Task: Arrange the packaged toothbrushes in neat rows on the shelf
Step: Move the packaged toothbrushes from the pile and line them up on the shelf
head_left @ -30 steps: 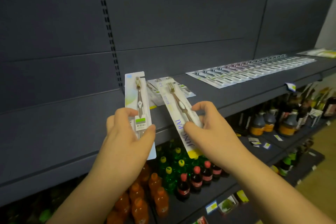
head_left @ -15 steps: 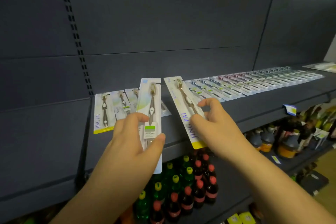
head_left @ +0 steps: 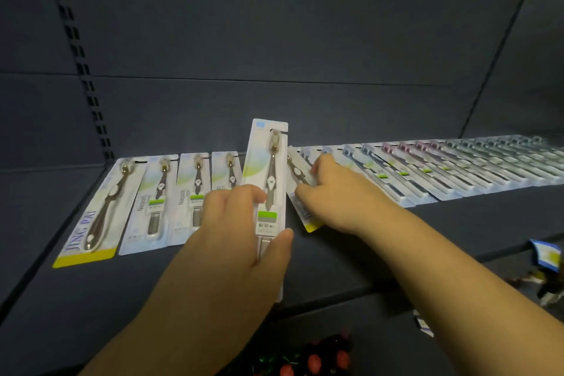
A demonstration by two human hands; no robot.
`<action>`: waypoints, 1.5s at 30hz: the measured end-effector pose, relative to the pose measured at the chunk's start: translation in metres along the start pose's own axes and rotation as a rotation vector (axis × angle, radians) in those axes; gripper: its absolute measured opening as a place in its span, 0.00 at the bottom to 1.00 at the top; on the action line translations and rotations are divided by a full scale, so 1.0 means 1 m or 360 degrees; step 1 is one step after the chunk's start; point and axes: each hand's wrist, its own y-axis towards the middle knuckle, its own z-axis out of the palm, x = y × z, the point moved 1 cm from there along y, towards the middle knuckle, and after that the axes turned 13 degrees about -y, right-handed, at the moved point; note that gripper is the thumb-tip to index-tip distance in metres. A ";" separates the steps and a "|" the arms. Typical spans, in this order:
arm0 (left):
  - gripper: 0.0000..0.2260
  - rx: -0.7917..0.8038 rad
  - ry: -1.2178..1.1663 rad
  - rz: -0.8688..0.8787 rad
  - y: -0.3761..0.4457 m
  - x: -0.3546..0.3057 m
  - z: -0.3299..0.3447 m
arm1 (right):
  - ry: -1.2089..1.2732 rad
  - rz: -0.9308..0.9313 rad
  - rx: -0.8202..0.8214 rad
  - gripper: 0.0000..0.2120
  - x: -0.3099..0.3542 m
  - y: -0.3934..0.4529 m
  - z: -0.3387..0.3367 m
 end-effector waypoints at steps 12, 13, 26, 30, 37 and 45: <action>0.16 -0.0413 0.0293 -0.0186 0.007 -0.018 0.012 | -0.0677 -0.0553 -0.0078 0.24 -0.002 0.046 -0.003; 0.16 -0.0418 0.0311 -0.0187 0.005 -0.020 0.014 | -0.0685 -0.0567 -0.0068 0.24 -0.002 0.047 -0.001; 0.13 -0.0341 0.0874 -0.0306 0.062 -0.012 0.044 | -0.0537 -0.0765 -0.0082 0.15 -0.001 0.047 0.006; 0.16 -0.0284 0.1199 -0.0357 0.091 -0.002 0.061 | -0.0462 -0.0750 -0.0019 0.15 -0.006 0.046 0.005; 0.15 -0.0285 0.1180 -0.0280 0.096 0.008 0.071 | -0.0462 -0.0753 0.0063 0.15 -0.008 0.052 0.003; 0.13 -0.0242 0.1208 -0.0133 0.096 0.007 0.072 | -0.0473 -0.0768 0.0183 0.06 -0.006 0.059 0.004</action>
